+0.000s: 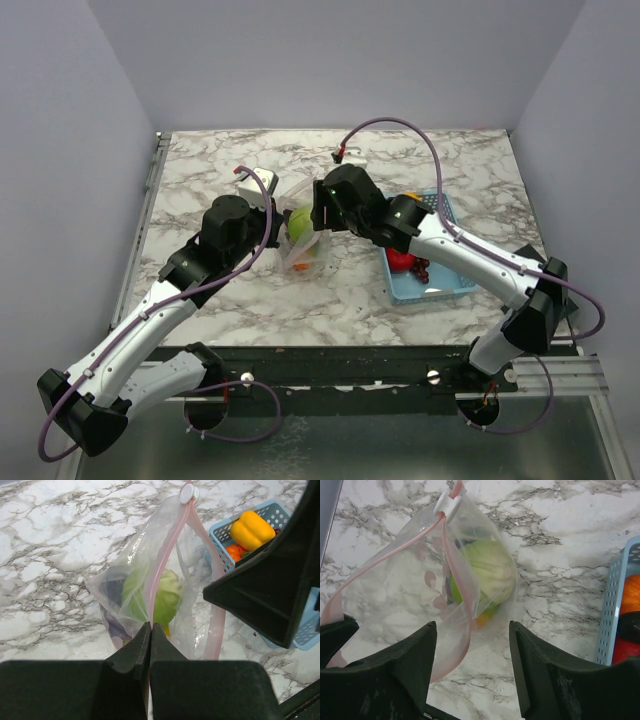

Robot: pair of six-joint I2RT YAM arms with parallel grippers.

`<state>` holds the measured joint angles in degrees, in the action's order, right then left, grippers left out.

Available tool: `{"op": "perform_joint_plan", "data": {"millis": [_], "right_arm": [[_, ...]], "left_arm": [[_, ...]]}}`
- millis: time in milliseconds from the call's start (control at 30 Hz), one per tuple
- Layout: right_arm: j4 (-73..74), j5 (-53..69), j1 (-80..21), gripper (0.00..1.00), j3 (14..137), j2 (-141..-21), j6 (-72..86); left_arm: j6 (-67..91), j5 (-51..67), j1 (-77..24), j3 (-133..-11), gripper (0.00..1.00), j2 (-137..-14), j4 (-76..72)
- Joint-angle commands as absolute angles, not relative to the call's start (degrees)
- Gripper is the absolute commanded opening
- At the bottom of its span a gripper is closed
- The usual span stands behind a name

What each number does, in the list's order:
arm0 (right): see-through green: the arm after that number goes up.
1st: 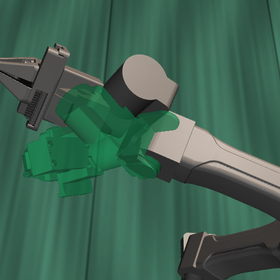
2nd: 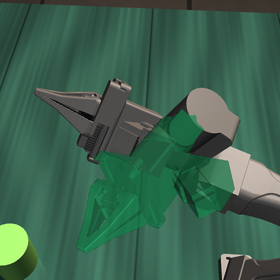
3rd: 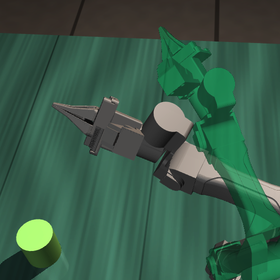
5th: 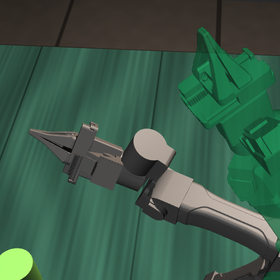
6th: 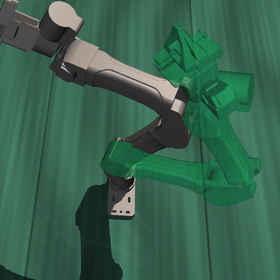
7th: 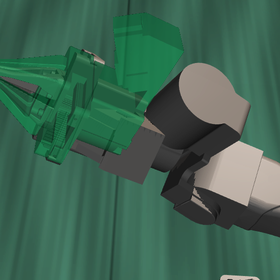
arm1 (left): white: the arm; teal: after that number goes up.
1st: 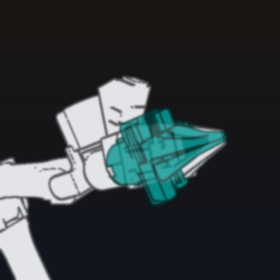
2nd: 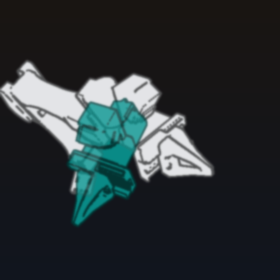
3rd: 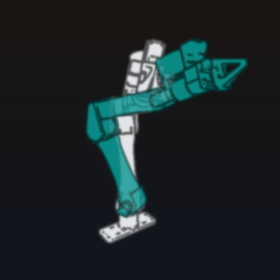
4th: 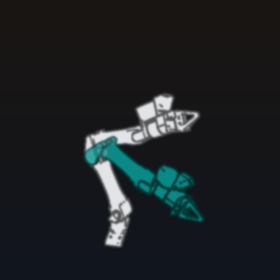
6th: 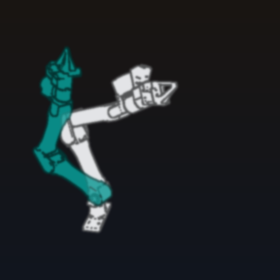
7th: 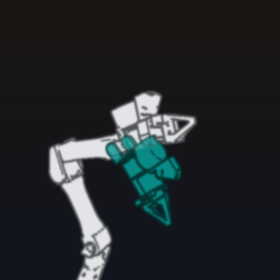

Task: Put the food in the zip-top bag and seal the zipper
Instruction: Adjust the zipper food storage bag at the center of the board.

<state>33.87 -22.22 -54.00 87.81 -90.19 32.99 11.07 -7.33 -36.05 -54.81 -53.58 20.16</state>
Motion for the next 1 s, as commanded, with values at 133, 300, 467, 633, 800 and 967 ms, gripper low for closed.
{"op": "perform_joint_plan", "data": {"millis": [133, 300, 467, 633, 800, 967], "right_arm": [[33.78, -23.08, -53.96, 0.55, 91.8, -95.8, 36.09], [34.98, -25.44, -53.88, 0.18, 93.61, -96.92, 36.65], [36.13, -26.33, -53.88, 0.01, 95.43, -96.25, 35.57], [36.75, -27.19, -53.79, 0.01, 97.17, -94.6, 33.16], [37.66, -27.68, -53.35, 0.01, 98.02, -94.02, 32.42], [36.29, -27.3, -52.03, 0.01, 92.95, -91.91, 33.72]], "left_arm": [[10.9, -6.42, -35.91, -54.14, 0.0, -52.66, 19.03], [11.01, -6.05, -35.9, -53.71, 0.0, -51.83, 19.07], [11.2, -5.1, -35.92, -53.97, 0.0, -50.54, 19.25], [11.47, -10.72, -35.95, -58.91, 0.0, -49.85, 24.14], [11.31, -17.49, -35.95, -69.04, 0.0, -52.66, 33.33], [11.83, -20.8, -35.92, -74.29, 0.0, -54.4, 36.6]]}}
